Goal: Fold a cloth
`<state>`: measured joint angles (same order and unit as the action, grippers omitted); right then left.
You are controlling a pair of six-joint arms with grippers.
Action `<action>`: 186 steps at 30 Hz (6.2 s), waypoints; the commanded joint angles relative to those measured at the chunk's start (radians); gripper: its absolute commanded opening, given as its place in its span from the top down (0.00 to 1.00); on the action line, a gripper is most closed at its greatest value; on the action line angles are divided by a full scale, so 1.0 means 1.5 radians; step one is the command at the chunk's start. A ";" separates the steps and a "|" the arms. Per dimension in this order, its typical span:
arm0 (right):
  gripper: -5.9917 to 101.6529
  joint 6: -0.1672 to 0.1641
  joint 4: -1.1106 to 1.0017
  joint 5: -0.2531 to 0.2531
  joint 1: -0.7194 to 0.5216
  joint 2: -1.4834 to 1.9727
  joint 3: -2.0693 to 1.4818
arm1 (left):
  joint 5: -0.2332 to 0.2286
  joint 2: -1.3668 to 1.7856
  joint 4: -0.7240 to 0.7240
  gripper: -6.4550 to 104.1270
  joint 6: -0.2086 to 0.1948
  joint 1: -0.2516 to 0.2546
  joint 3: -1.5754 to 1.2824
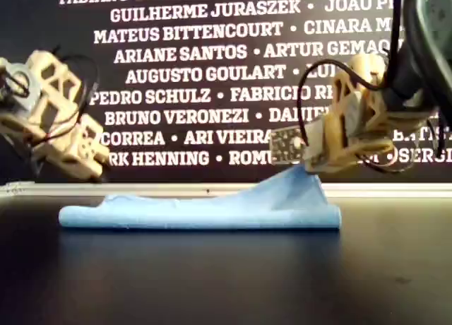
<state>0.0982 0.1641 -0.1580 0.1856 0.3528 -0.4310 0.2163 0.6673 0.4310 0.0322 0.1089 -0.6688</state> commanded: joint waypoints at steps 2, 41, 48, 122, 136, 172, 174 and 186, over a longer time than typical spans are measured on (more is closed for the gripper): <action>0.58 -0.003 -0.030 0.002 -0.005 0.028 0.055 | -0.002 0.028 -0.012 0.55 0.003 -0.025 0.048; 0.36 -0.042 0.332 -0.009 0.000 0.295 0.019 | -0.003 0.616 0.327 0.55 -0.008 -0.019 -0.298; 0.36 -0.042 0.470 -0.009 0.000 0.362 0.018 | 0.005 0.881 0.385 0.55 -0.008 -0.021 -0.473; 0.36 -0.003 0.127 0.219 -0.016 1.825 -1.719 | 0.009 1.388 -0.123 0.55 0.003 -0.058 -1.528; 0.35 -0.001 0.112 0.117 0.008 1.213 -1.296 | 0.008 0.803 -0.124 0.35 -0.008 0.008 -1.051; 0.19 -0.001 0.114 -0.003 0.008 0.475 -0.639 | -0.003 0.395 -0.123 0.13 -0.007 0.065 -0.645; 0.19 -0.001 0.114 -0.003 0.008 0.473 -0.636 | -0.003 0.383 -0.123 0.13 -0.007 0.065 -0.635; 0.19 -0.001 0.115 -0.002 0.009 0.472 -0.635 | -0.003 0.355 -0.123 0.13 -0.008 0.065 -0.610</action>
<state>0.0920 0.3743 -0.1519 0.2010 1.0262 -1.4603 0.2132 1.1904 0.2761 0.0245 0.1979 -1.6490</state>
